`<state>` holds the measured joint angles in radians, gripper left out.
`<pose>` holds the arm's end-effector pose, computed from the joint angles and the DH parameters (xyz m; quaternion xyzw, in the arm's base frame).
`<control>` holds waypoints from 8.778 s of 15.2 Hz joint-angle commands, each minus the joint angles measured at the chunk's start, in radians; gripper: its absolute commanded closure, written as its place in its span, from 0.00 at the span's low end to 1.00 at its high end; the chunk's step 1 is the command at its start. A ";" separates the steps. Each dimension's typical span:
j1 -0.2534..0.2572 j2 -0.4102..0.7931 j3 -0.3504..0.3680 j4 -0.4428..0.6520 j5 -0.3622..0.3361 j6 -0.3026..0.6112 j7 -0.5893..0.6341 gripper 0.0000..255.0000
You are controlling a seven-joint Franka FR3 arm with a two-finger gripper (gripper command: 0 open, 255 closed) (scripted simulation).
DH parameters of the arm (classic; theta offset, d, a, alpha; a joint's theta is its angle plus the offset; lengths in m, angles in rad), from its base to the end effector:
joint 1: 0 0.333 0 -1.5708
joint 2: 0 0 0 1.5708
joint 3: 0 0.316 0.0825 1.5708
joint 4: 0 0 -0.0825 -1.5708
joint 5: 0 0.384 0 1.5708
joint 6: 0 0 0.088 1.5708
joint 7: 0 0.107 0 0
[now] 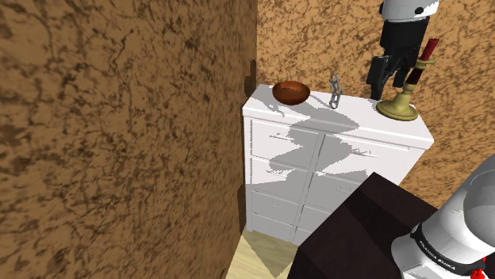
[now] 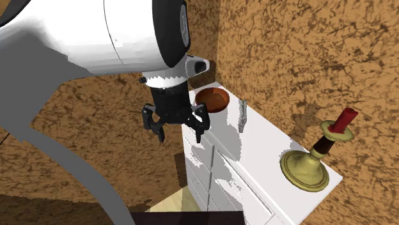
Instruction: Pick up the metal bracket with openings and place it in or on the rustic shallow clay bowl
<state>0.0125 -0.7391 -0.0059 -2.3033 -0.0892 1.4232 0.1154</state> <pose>0.3037 -0.0091 0.5893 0.9950 -0.0567 -0.0676 0.0467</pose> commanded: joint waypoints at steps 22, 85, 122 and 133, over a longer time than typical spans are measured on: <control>-0.035 0.477 -0.407 0.118 0.012 0.602 -0.455 0.00; -0.064 1.045 -0.433 0.429 0.478 0.840 -0.822 1.00; 0.030 0.983 -0.414 0.755 0.356 0.502 -0.556 1.00; 0.078 1.031 -0.383 0.736 0.361 0.579 -0.493 1.00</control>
<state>0.0916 0.2899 -0.3890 -1.5560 0.2693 1.9890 -0.3726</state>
